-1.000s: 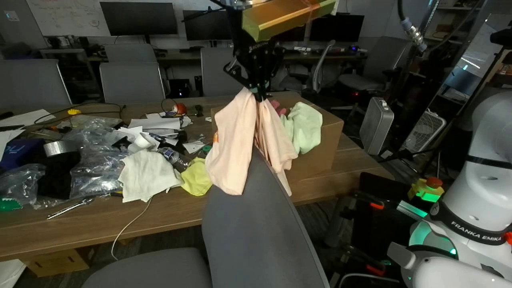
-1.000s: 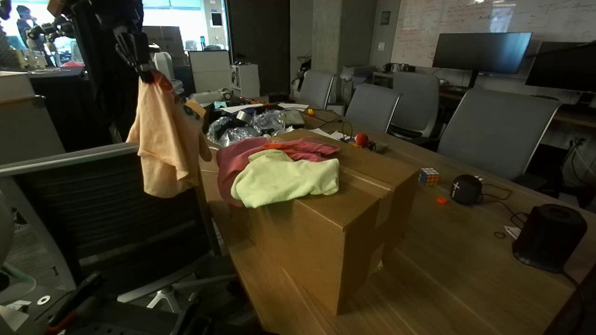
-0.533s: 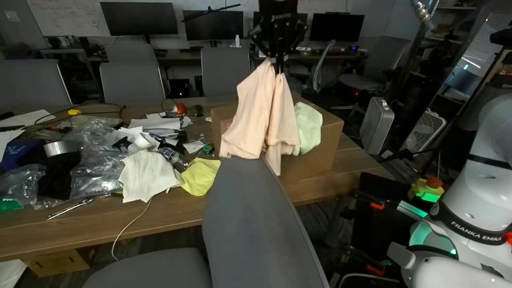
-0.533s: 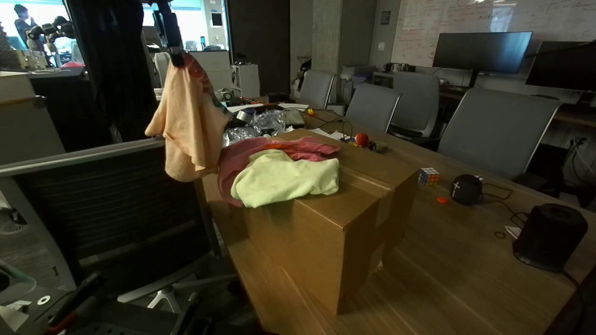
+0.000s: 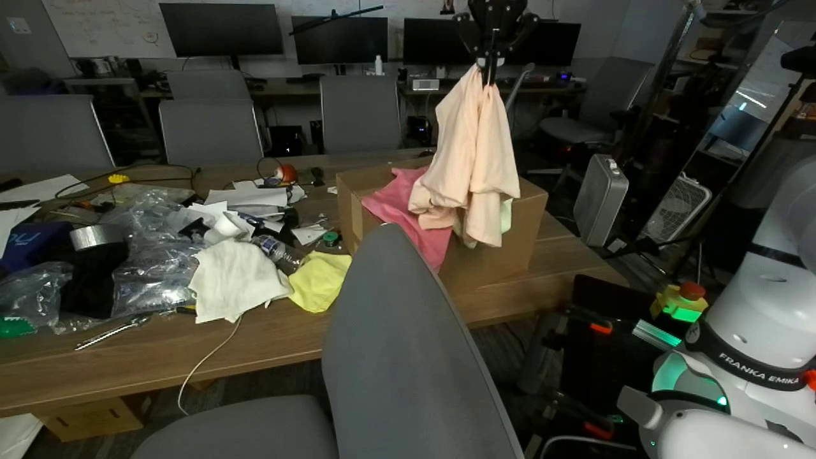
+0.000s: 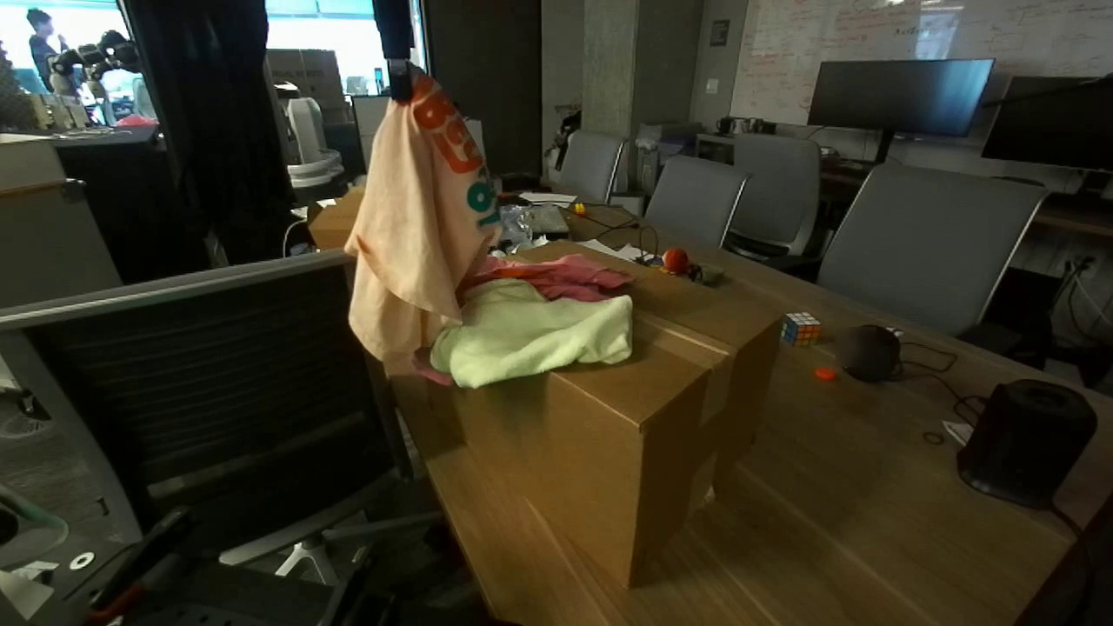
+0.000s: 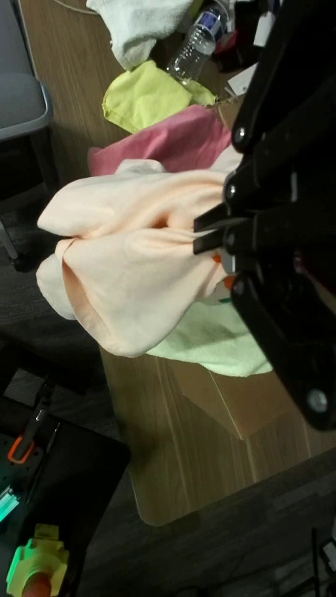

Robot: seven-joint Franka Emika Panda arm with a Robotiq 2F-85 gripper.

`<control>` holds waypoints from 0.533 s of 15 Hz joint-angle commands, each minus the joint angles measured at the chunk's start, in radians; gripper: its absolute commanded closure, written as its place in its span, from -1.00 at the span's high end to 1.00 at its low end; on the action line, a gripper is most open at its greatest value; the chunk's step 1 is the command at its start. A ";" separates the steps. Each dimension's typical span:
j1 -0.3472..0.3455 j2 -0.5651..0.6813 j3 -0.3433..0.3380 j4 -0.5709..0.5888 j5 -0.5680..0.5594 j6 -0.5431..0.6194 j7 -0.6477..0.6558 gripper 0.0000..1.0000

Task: Pick up the clothes from the headrest of the chair and put them on the box

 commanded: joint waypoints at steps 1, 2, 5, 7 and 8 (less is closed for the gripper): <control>-0.041 0.003 -0.021 0.046 0.052 -0.036 0.026 -0.94; -0.050 0.017 -0.027 0.074 0.062 -0.048 0.037 -0.94; -0.077 0.055 -0.046 0.153 0.098 -0.083 0.092 -0.94; -0.088 0.083 -0.061 0.211 0.128 -0.105 0.134 -0.94; -0.094 0.100 -0.068 0.240 0.146 -0.114 0.156 -0.94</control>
